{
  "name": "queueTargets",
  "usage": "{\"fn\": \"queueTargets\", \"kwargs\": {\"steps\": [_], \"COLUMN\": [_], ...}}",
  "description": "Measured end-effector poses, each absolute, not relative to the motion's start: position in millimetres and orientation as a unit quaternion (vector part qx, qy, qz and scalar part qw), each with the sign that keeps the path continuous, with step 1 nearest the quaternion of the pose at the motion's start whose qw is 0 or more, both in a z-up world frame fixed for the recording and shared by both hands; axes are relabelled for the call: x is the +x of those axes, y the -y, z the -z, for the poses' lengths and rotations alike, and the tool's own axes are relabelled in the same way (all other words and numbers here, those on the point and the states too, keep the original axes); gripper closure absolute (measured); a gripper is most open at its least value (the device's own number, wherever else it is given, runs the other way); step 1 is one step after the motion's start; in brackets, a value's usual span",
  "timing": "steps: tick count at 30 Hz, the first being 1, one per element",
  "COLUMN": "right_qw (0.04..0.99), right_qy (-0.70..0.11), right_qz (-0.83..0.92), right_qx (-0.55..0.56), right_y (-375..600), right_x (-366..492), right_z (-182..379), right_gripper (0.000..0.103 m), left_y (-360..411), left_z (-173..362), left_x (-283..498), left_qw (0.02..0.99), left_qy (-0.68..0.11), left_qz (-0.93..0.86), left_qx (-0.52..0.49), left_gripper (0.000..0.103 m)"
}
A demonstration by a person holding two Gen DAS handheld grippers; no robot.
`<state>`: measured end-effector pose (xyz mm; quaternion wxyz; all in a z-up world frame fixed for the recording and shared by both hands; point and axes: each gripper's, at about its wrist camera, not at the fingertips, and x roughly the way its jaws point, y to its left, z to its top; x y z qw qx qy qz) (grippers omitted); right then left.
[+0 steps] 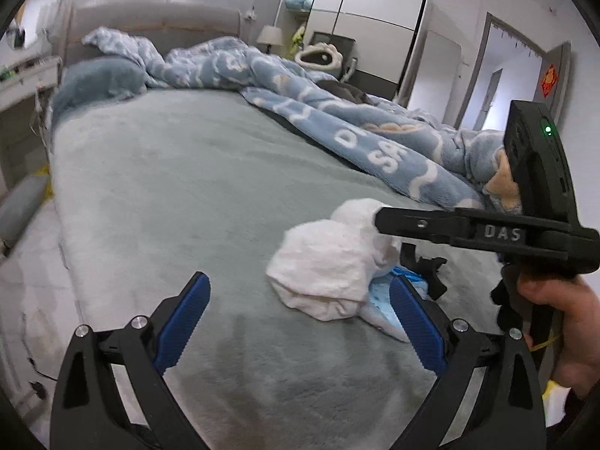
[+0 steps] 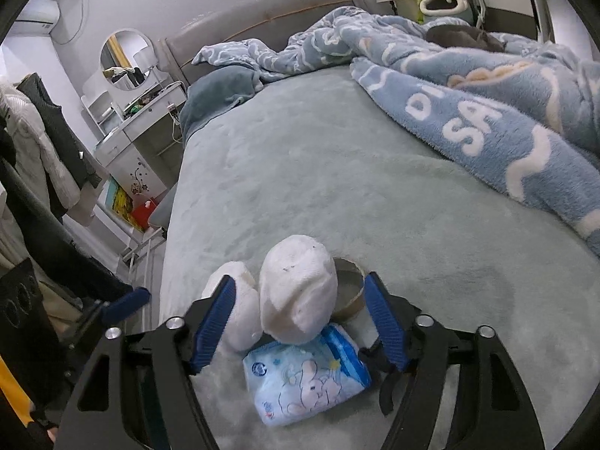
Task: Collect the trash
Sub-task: 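Close the right tool on a white tissue ball while the left tool closes on another, then carry both white tissue balls over the teal bin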
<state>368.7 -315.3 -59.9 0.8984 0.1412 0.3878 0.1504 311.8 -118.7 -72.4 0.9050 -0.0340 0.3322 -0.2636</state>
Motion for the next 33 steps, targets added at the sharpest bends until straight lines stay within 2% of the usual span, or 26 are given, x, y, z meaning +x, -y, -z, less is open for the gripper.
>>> {"fn": "queueTargets", "kwargs": {"steps": [9,18,20,21,23,33], "right_qw": [0.896,0.886,0.884,0.885,0.885,0.902], "right_qy": [-0.391,-0.405,-0.407,-0.407,-0.408,-0.382], "right_qz": [-0.157,-0.167,-0.166,-0.163,-0.162,-0.152], "right_qx": [0.142,0.155,0.157,0.158,0.157,0.132], "right_y": [313.2,310.2,310.8,312.1,312.0,307.2], "right_x": [381.1,389.6,391.2,391.3,391.0,377.4], "right_z": [64.9,71.0,72.5,72.7,72.0,51.2], "right_gripper": [0.040,0.049,0.060,0.062,0.066,0.069], "left_y": [125.2,131.5,132.1,131.3,131.7,134.3], "left_z": [88.4,92.2,92.7,92.6,92.1,87.4], "left_x": [328.8,338.2,339.6,340.5,342.0,335.2], "left_qw": [0.896,0.887,0.886,0.884,0.881,0.883], "left_qy": [-0.346,-0.350,-0.351,-0.351,-0.354,-0.363], "left_qz": [0.273,0.295,0.297,0.301,0.304,0.294], "left_qx": [-0.049,-0.058,-0.059,-0.066,-0.073,-0.058], "left_gripper": [0.005,0.006,0.007,0.008,0.019,0.045]}}
